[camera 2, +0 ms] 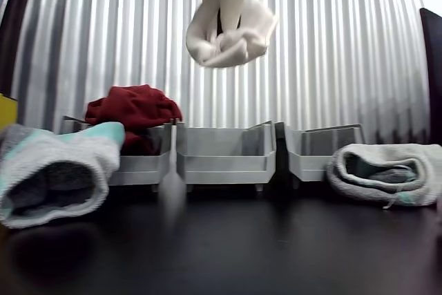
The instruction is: Put the sock in the container
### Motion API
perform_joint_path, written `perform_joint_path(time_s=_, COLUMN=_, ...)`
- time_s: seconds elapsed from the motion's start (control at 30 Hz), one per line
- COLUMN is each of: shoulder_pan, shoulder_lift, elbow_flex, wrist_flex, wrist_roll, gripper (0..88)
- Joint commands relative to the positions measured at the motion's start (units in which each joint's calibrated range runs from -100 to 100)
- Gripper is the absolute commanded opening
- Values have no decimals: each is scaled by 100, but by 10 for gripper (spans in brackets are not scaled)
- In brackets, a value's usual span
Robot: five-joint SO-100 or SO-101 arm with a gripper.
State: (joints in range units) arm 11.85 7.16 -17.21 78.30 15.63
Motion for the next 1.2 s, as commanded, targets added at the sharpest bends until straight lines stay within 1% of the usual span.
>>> perform_joint_path(time_s=0.0, shoulder_pan=180, shoulder_lift=677, elbow_flex=-1138, wrist_flex=1, wrist_roll=-27, gripper=13)
perform_joint_path(time_s=0.53, shoulder_pan=62, shoulder_lift=4466, elbow_flex=-6377, wrist_flex=9, wrist_roll=-27, gripper=13)
perform_joint_path(time_s=0.67, shoulder_pan=-16, shoulder_lift=5169, elbow_flex=-7305, wrist_flex=1, wrist_roll=-27, gripper=13)
perform_joint_path(time_s=0.83, shoulder_pan=-79, shoulder_lift=5604, elbow_flex=-7819, wrist_flex=9, wrist_roll=-27, gripper=22)
perform_joint_path(time_s=0.9, shoulder_pan=-79, shoulder_lift=5604, elbow_flex=-7792, wrist_flex=18, wrist_roll=-27, gripper=59)
perform_joint_path(time_s=1.07, shoulder_pan=-32, shoulder_lift=5604, elbow_flex=-7810, wrist_flex=69, wrist_roll=14, gripper=229)
perform_joint_path(time_s=1.17, shoulder_pan=-8, shoulder_lift=5595, elbow_flex=-7864, wrist_flex=300, wrist_roll=14, gripper=286)
